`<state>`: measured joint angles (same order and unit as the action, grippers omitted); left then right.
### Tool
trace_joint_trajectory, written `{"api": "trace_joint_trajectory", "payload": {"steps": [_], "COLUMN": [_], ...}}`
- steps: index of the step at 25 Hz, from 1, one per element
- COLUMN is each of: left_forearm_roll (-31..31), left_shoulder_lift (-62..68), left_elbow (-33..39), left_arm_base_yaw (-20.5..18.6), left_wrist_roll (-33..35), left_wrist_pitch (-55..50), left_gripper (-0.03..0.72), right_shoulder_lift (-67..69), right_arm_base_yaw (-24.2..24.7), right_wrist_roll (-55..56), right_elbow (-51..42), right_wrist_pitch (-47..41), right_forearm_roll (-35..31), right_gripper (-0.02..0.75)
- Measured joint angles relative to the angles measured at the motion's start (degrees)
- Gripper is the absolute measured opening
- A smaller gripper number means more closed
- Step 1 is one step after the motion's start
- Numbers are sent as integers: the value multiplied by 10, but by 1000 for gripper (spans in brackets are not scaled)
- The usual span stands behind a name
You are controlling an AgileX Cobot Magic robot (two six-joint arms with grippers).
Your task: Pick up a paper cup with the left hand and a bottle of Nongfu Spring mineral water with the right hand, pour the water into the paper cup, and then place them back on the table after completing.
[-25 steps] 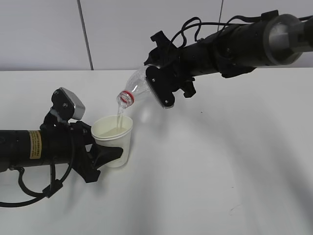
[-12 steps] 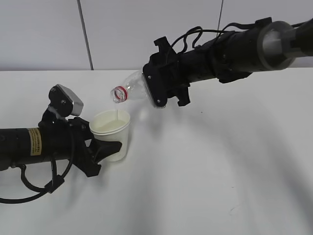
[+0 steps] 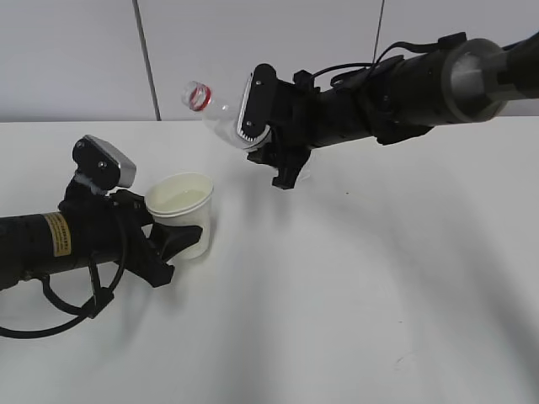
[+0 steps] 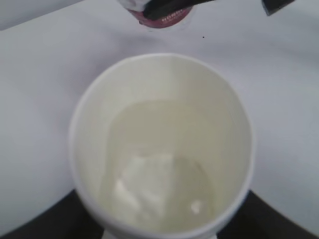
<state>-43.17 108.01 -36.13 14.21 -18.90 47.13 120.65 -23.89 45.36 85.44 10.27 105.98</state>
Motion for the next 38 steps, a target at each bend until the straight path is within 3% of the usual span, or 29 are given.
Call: {"api": "trace_joint_trajectory", "payload": {"steps": [7, 16, 23, 33, 38], "left_forearm_roll": [19, 40, 58, 87, 99], "left_shoulder_lift": [0, 0, 27, 63, 99], "left_elbow": [0, 0, 0, 0, 0], "left_arm_base_yaw": [0, 0, 0, 0, 0], "left_wrist_roll": [14, 16, 16, 37, 74], "left_wrist_pitch": [0, 0, 35, 118, 155], "left_gripper": [383, 383, 383, 383, 383], "right_shoulder_lift": [0, 0, 0, 0, 20], "right_arm_base_yaw": [45, 143, 161, 161, 161], "right_wrist_roll": [180, 193, 101, -153, -203], "right_elbow": [0, -20, -90, -177, -186], "right_wrist_pitch": [109, 275, 319, 349, 396], "right_forearm_roll": [1, -86, -183, -415, -465], "right_gripper": [449, 448, 437, 437, 437]}}
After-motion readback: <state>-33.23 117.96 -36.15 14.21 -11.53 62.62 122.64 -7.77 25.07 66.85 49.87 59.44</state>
